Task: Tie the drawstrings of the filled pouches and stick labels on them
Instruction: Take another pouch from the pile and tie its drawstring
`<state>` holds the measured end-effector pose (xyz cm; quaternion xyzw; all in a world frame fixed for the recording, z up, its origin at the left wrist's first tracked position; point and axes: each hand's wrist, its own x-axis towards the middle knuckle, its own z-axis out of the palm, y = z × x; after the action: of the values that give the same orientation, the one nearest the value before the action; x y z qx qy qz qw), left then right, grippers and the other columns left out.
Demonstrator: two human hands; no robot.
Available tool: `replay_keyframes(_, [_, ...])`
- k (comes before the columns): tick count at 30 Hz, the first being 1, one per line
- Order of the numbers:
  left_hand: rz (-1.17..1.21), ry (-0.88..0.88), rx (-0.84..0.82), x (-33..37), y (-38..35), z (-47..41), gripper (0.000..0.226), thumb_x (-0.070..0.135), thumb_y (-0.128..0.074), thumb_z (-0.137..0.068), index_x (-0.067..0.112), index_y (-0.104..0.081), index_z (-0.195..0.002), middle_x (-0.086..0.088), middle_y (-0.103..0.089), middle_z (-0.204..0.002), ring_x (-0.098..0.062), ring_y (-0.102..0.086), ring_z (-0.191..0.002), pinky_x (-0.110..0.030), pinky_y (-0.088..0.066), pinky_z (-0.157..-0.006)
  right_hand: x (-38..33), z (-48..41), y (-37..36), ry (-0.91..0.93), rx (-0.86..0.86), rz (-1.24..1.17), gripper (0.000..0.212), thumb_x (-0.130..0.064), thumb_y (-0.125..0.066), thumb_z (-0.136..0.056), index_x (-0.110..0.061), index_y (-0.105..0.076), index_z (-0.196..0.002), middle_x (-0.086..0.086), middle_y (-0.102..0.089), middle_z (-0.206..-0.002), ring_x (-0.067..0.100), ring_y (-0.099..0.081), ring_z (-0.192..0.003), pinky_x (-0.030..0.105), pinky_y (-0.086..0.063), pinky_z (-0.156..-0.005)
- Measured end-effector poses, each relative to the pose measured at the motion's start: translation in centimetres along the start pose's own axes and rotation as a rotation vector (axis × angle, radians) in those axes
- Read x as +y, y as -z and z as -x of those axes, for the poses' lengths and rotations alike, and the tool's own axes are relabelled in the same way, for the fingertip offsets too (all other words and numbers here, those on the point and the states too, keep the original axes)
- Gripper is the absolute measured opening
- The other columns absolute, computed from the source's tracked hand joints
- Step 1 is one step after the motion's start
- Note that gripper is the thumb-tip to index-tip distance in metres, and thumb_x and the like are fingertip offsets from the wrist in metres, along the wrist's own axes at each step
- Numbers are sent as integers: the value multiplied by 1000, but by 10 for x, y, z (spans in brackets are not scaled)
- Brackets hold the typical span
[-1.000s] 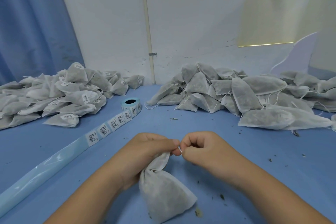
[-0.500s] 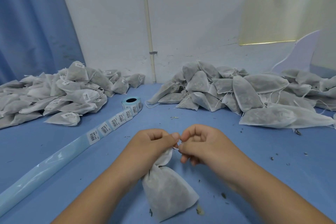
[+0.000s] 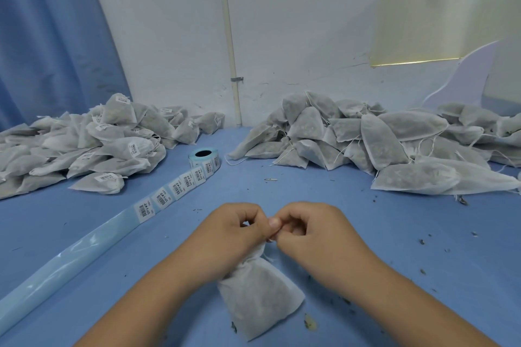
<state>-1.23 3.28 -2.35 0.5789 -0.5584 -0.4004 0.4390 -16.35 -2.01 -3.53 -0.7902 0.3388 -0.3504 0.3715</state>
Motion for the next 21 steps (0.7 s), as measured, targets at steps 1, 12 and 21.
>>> replay_keyframes(1, [-45, 5, 4, 0, 1, 0, 32, 47, -65, -76, 27, -58, -52, 7, -34, -42, -10, -23, -38, -13, -18, -40, 1, 0, 0, -13, -10, 4, 13, -12, -63, -80, -20, -69, -72, -20, -53, -49, -1, -46, -47, 11, -34, -48])
replay_keyframes(12, [-307, -172, 294, 1, -4, 0, 32, 24, -73, -85, 24, -61, -56, 17, -48, -45, 1, -39, -40, -10, -29, -44, 0, -4, 8, -255, -176, -213, 16, -28, -61, -73, -20, -61, -60, -3, -60, -54, 16, -48, -61, 33, -39, -62])
replay_keyframes(21, [-18, -11, 183, -1, -2, 0, 33, 48, -65, -78, 26, -63, -53, 9, -35, -49, -5, -29, -43, -15, -27, -44, -1, -4, 9, -253, -92, -245, 15, -28, -68, -79, -20, -69, -66, -6, -57, -53, 10, -49, -55, 27, -40, -59])
